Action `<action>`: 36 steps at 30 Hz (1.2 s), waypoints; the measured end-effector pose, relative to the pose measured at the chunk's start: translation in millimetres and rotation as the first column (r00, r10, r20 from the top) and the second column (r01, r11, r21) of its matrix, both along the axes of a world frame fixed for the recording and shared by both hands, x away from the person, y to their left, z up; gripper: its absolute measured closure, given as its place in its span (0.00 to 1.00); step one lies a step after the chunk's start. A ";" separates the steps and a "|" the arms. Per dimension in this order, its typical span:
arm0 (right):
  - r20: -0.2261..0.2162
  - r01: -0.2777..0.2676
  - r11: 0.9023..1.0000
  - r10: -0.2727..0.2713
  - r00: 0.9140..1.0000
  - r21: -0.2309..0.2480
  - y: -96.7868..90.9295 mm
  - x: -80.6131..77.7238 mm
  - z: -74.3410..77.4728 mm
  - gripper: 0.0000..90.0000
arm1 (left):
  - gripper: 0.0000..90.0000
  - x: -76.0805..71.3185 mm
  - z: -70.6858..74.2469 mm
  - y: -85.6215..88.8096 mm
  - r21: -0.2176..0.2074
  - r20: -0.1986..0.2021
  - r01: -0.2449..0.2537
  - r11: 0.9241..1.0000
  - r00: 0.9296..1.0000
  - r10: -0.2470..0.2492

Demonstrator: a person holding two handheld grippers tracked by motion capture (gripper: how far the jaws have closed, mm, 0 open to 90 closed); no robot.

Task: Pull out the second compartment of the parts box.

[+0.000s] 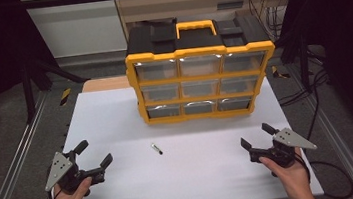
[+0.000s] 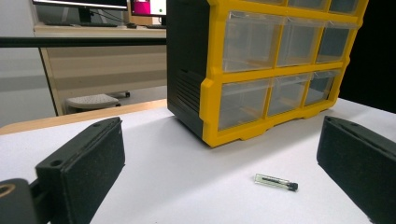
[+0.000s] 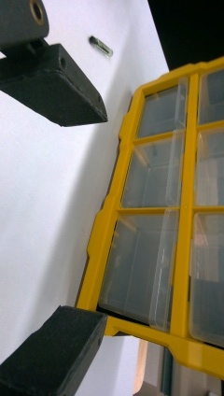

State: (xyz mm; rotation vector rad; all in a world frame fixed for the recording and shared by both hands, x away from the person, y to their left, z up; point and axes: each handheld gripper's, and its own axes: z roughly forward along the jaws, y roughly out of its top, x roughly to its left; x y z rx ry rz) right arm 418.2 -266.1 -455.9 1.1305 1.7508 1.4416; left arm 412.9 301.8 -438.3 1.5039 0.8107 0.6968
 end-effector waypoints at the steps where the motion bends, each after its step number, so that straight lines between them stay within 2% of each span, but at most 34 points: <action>1: -0.026 0.033 0.999 -0.033 0.999 -0.006 0.4 7.0 0.9 0.06 | 0.01 0.1 -0.1 0.2 0.003 -0.004 -0.004 1.000 1.000 0.004; 2: -0.026 0.033 0.999 -0.033 0.999 -0.006 0.4 7.0 0.9 0.06 | 0.01 0.1 -0.1 0.2 0.003 -0.004 -0.004 1.000 1.000 0.004; 3: -0.052 0.058 0.998 -0.059 0.997 -0.012 0.1 15.4 3.2 0.07 | 0.01 0.0 -0.2 0.3 0.003 -0.005 -0.006 1.000 1.000 0.006; 10: -0.056 0.094 0.994 -0.097 0.994 -0.055 -0.2 32.1 10.9 0.06 | 0.01 -0.2 0.2 1.1 0.000 -0.013 -0.010 1.000 1.000 0.010; 11: -0.068 0.114 0.992 -0.118 0.991 -0.055 0.1 37.0 14.2 0.06 | 0.01 -0.4 0.2 1.2 -0.001 -0.013 -0.009 1.000 1.000 0.009; 14: -0.082 0.132 0.990 -0.137 0.987 -0.056 0.8 41.8 17.7 0.07 | 0.01 -0.6 0.5 1.1 -0.002 -0.011 -0.008 1.000 1.000 0.008; 15: -0.099 0.145 0.988 -0.149 0.984 -0.048 1.5 48.5 23.4 0.07 | 0.01 -0.9 0.8 1.1 -0.001 -0.009 -0.007 1.000 1.000 0.007; 22: -0.075 0.168 0.981 -0.176 0.981 -0.101 7.3 60.3 41.8 0.07 | 0.01 -1.4 1.2 1.5 -0.007 -0.010 -0.007 1.000 1.000 0.007; 23: -0.044 0.182 0.971 -0.191 0.981 -0.154 9.6 62.6 49.4 0.08 | 0.01 -1.3 1.4 1.8 -0.012 -0.011 -0.008 1.000 1.000 0.008; 24: -0.044 0.182 0.971 -0.191 0.981 -0.154 9.6 62.6 49.4 0.08 | 0.01 -1.3 1.4 1.8 -0.012 -0.011 -0.008 1.000 1.000 0.008; 26: -0.017 0.196 0.960 -0.204 0.979 -0.199 11.2 63.7 55.8 0.08 | 0.01 -1.4 1.7 2.2 -0.011 -0.010 -0.008 1.000 1.000 0.008; 27: 0.013 0.210 0.944 -0.213 0.977 -0.253 12.9 63.7 61.4 0.08 | 0.01 -1.8 2.0 2.5 -0.011 -0.008 -0.008 1.000 1.000 0.008; 28: 0.013 0.210 0.944 -0.213 0.977 -0.253 12.9 63.7 61.4 0.08 | 0.01 -1.8 2.0 2.5 -0.011 -0.008 -0.008 1.000 1.000 0.008; 29: 0.051 0.223 0.927 -0.218 0.975 -0.302 15.0 62.3 66.5 0.09 | 0.01 -1.9 2.3 2.8 -0.011 -0.006 -0.008 1.000 1.000 0.007; 30: 0.051 0.223 0.927 -0.218 0.975 -0.302 15.0 62.3 66.5 0.09 | 0.01 -1.9 2.3 2.8 -0.011 -0.006 -0.008 1.000 1.000 0.007; 31: 0.085 0.237 0.908 -0.221 0.972 -0.347 17.7 60.1 71.0 0.09 | 0.01 -1.8 2.2 2.9 -0.010 -0.008 -0.007 1.000 1.000 0.007; 32: 0.098 0.241 0.901 -0.220 0.971 -0.362 18.7 59.3 72.6 0.09 | 0.01 -1.7 2.0 2.7 -0.013 -0.010 -0.007 1.000 1.000 0.007; 33: 0.115 0.247 0.890 -0.219 0.969 -0.385 19.9 58.1 74.5 0.10 | 0.01 -1.6 2.0 2.7 -0.012 -0.010 -0.006 1.000 1.000 0.006; 34: 0.115 0.247 0.890 -0.219 0.969 -0.385 19.9 58.1 74.5 0.10 | 0.01 -1.6 2.0 2.7 -0.012 -0.010 -0.006 1.000 1.000 0.006; 35: 0.154 0.264 0.868 -0.218 0.964 -0.421 22.3 55.4 78.6 0.10 | 0.01 -1.8 2.1 2.6 -0.010 -0.009 -0.006 1.000 1.000 0.006; 36: 0.154 0.264 0.868 -0.218 0.964 -0.421 22.3 55.4 78.6 0.10 | 0.01 -1.8 2.1 2.6 -0.010 -0.009 -0.006 1.000 1.000 0.006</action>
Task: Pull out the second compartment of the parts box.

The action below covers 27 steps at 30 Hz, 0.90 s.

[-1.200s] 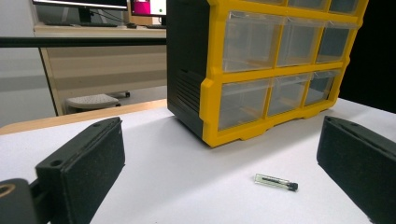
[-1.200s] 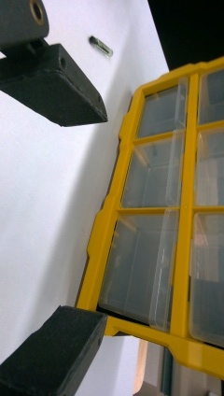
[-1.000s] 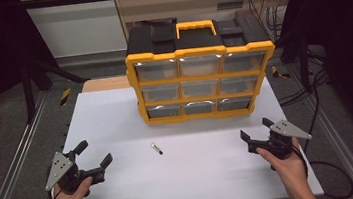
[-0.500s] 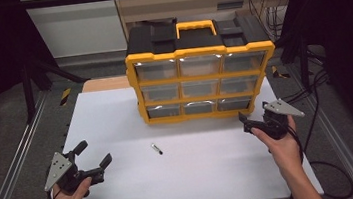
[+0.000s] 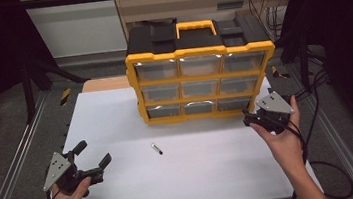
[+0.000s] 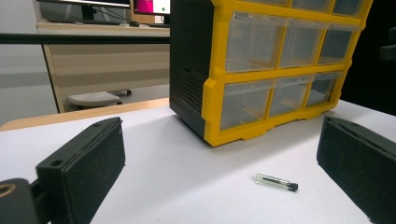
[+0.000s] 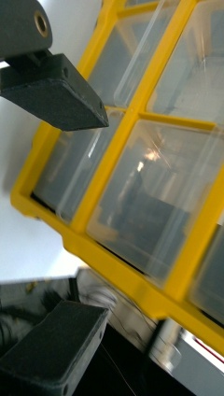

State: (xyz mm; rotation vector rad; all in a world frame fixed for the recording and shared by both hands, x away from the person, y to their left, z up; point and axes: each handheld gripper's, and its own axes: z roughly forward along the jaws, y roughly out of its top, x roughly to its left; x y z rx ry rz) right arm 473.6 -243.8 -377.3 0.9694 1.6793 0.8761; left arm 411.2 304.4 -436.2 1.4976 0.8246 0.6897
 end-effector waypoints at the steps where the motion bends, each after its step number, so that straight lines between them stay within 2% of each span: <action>1: 0.016 0.002 1.000 -0.002 1.000 -0.030 1.9 -2.1 2.8 0.11 | 0.01 -0.2 0.2 0.0 0.002 0.001 0.001 1.000 1.000 -0.001; 3: 0.040 0.010 0.997 -0.007 0.999 -0.077 4.2 -4.3 5.8 0.11 | 0.01 -0.3 0.1 0.1 0.002 0.001 0.000 1.000 1.000 0.000; 4: 0.040 0.010 0.997 -0.007 0.999 -0.077 4.2 -4.3 5.8 0.11 | 0.01 -0.3 0.1 0.1 0.002 0.001 0.000 1.000 1.000 0.000; 5: 0.057 0.017 0.992 -0.010 0.998 -0.122 6.7 -6.2 8.9 0.12 | 0.01 -0.2 0.0 0.2 0.002 0.000 0.000 1.000 1.000 0.000; 6: 0.065 0.018 0.990 -0.009 0.998 -0.143 8.0 -6.8 10.4 0.12 | 0.01 -0.1 -0.1 0.2 0.003 -0.001 0.000 1.000 1.000 0.000; 8: 0.071 0.019 0.987 -0.007 0.997 -0.160 9.4 -7.5 12.0 0.12 | 0.01 0.0 -0.1 0.1 0.003 -0.001 0.000 1.000 1.000 0.000; 9: 0.089 0.021 0.979 -0.003 0.996 -0.201 12.8 -9.0 15.3 0.12 | 0.01 -0.2 0.0 0.1 0.004 0.000 -0.001 1.000 1.000 0.001; 10: 0.089 0.021 0.979 -0.003 0.996 -0.201 12.8 -9.0 15.3 0.12 | 0.01 -0.2 0.0 0.1 0.004 0.000 -0.001 1.000 1.000 0.001; 11: 0.107 0.025 0.971 0.001 0.994 -0.237 16.4 -10.4 18.1 0.13 | 0.01 -0.4 0.2 0.2 0.005 0.002 -0.001 1.000 1.000 0.001; 13: 0.115 0.022 0.965 0.008 0.993 -0.260 19.8 -11.3 20.3 0.13 | 0.01 -0.4 0.2 0.4 0.008 0.003 -0.001 1.000 1.000 0.001; 14: 0.115 0.022 0.965 0.008 0.993 -0.260 19.8 -11.3 20.3 0.13 | 0.01 -0.4 0.2 0.4 0.008 0.003 -0.001 1.000 1.000 0.001; 17: 0.138 0.017 0.950 0.027 0.990 -0.313 27.7 -12.4 25.0 0.14 | 0.01 -0.4 0.1 0.4 0.007 0.001 -0.002 1.000 1.000 0.002; 18: 0.138 0.017 0.950 0.027 0.990 -0.313 27.7 -12.4 25.0 0.14 | 0.01 -0.5 0.2 0.7 0.008 0.003 -0.002 1.000 1.000 0.002; 19: 0.142 0.013 0.944 0.035 0.989 -0.329 31.2 -12.3 27.3 0.14 | 0.01 -0.6 0.3 0.8 0.006 0.002 -0.002 1.000 1.000 0.002; 25: 0.162 0.015 0.940 0.043 0.986 -0.341 38.9 -12.3 33.8 0.14 | 0.01 -0.8 0.6 1.2 0.006 0.004 -0.003 1.000 1.000 0.003; 27: 0.171 0.015 0.935 0.049 0.984 -0.354 42.4 -12.7 36.8 0.15 | 0.01 -0.8 0.6 1.3 0.008 0.004 -0.004 1.000 1.000 0.004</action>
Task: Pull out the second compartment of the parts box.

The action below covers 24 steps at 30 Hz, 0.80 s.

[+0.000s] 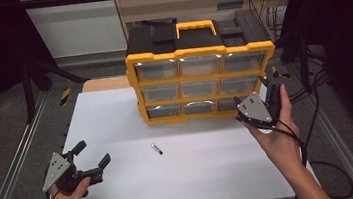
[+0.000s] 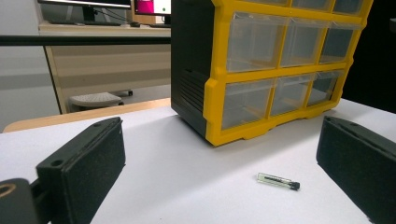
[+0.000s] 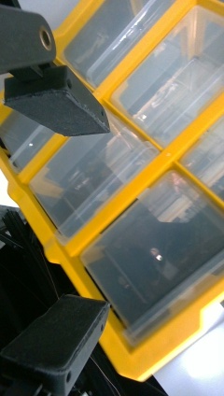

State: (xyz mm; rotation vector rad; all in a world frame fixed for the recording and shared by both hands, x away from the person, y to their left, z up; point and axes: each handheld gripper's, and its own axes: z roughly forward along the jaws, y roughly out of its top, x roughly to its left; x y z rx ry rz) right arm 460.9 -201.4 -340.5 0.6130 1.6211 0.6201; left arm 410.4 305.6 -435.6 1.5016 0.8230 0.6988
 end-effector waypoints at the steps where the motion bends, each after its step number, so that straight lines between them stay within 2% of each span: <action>1: 0.007 -0.003 1.000 0.003 1.000 -0.014 3.0 -0.5 2.4 0.16 | 0.01 0.0 0.1 0.0 0.002 0.001 0.000 1.000 1.000 0.000; 7: 0.023 -0.018 0.998 0.019 1.000 -0.061 12.8 0.2 6.3 0.20 | 0.01 -0.4 0.4 0.2 0.006 0.003 -0.003 1.000 1.000 0.003; 9: 0.023 -0.023 0.998 0.024 0.999 -0.062 14.7 0.4 6.6 0.21 | 0.01 -0.5 0.5 0.2 0.005 0.004 -0.003 1.000 1.000 0.003; 16: 0.021 -0.054 0.992 0.057 0.998 -0.111 28.4 3.0 8.9 0.31 | 0.01 -0.3 0.4 0.7 0.006 0.003 -0.005 1.000 1.000 0.005; 24: 0.030 -0.067 0.987 0.072 0.997 -0.145 39.6 6.0 7.9 0.37 | 0.02 -0.4 0.2 0.5 0.012 0.002 -0.003 1.000 1.000 0.003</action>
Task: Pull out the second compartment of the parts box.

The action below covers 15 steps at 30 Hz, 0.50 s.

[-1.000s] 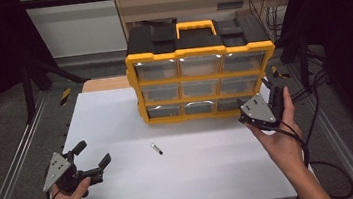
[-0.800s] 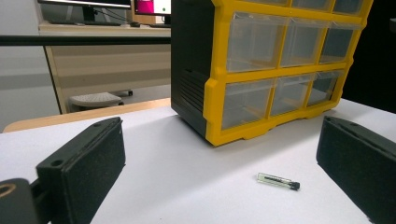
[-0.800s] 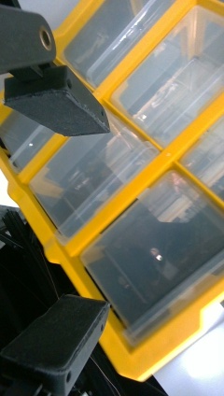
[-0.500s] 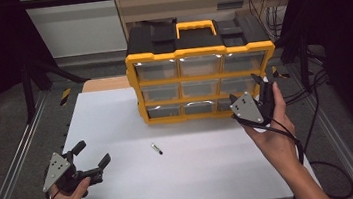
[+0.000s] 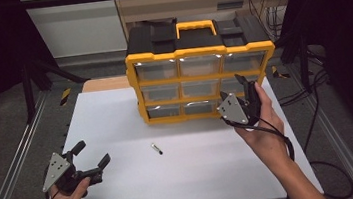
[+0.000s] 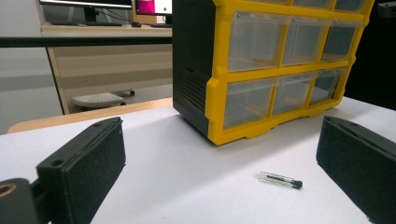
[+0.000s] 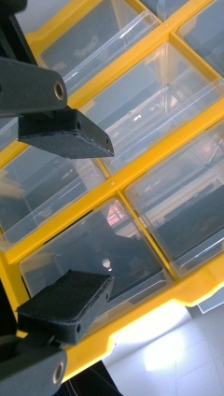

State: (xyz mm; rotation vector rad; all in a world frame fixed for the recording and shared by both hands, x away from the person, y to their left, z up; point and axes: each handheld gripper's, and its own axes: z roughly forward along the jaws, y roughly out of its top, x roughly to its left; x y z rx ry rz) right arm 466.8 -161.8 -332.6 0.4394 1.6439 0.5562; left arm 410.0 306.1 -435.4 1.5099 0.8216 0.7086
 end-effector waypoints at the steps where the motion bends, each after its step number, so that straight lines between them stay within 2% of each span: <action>1: 0.005 -0.001 1.000 0.001 1.000 -0.003 1.2 0.4 -0.1 0.38 | 0.02 0.0 0.0 0.0 0.000 0.000 0.000 1.000 1.000 0.000; 8: 0.018 0.004 0.999 -0.003 1.000 -0.049 8.7 4.1 1.4 0.41 | 0.02 0.2 -0.3 -0.4 0.005 -0.002 0.001 1.000 1.000 -0.001; 9: 0.022 0.000 0.998 0.001 1.000 -0.067 11.4 5.3 2.0 0.42 | 0.02 0.2 -0.3 -0.4 0.005 -0.003 0.001 1.000 1.000 -0.001; 15: 0.035 -0.004 0.995 0.007 0.999 -0.095 18.4 8.1 3.4 0.42 | 0.02 0.1 -0.4 0.0 0.004 -0.003 0.000 1.000 1.000 0.000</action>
